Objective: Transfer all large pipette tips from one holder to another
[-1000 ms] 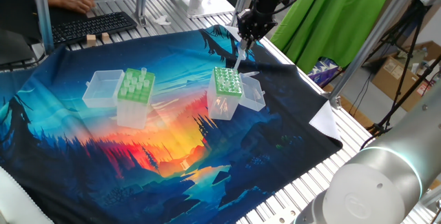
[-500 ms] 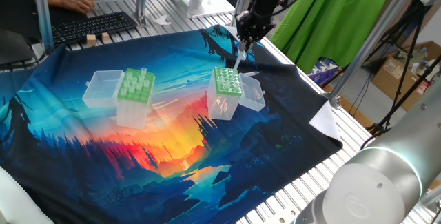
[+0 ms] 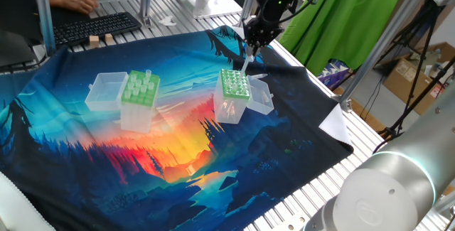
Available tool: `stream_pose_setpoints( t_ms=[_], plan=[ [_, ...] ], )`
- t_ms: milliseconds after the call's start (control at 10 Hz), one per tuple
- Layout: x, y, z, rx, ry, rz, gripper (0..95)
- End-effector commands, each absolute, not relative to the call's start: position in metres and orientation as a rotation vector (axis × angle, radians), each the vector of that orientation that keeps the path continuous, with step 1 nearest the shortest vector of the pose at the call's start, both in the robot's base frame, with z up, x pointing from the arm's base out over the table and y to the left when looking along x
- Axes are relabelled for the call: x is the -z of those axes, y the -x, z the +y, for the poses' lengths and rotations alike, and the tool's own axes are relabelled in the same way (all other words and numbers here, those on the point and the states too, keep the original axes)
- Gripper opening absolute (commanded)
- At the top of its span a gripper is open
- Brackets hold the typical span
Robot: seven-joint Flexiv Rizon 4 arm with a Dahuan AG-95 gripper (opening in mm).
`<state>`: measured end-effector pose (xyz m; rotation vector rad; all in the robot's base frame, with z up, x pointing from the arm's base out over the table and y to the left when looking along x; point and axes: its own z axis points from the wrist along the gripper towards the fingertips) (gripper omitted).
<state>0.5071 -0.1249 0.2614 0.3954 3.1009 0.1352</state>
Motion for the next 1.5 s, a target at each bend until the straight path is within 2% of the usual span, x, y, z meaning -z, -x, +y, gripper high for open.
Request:
stream_pose_setpoints(
  t_ms=[100, 800, 1300, 1400, 1500],
  plan=[
    [-0.257, -0.507, -0.125, -0.136, -0.392, 3.096, 0.0],
    [-0.236, -0.508, -0.124, -0.160, -0.405, 3.082, 0.0],
    [-0.232, -0.508, -0.124, -0.148, -0.457, 3.080, 0.0],
    [-0.232, -0.508, -0.124, -0.148, -0.469, 3.079, 19.0],
    [-0.232, -0.508, -0.124, -0.146, -0.481, 3.078, 19.0]
  ],
)
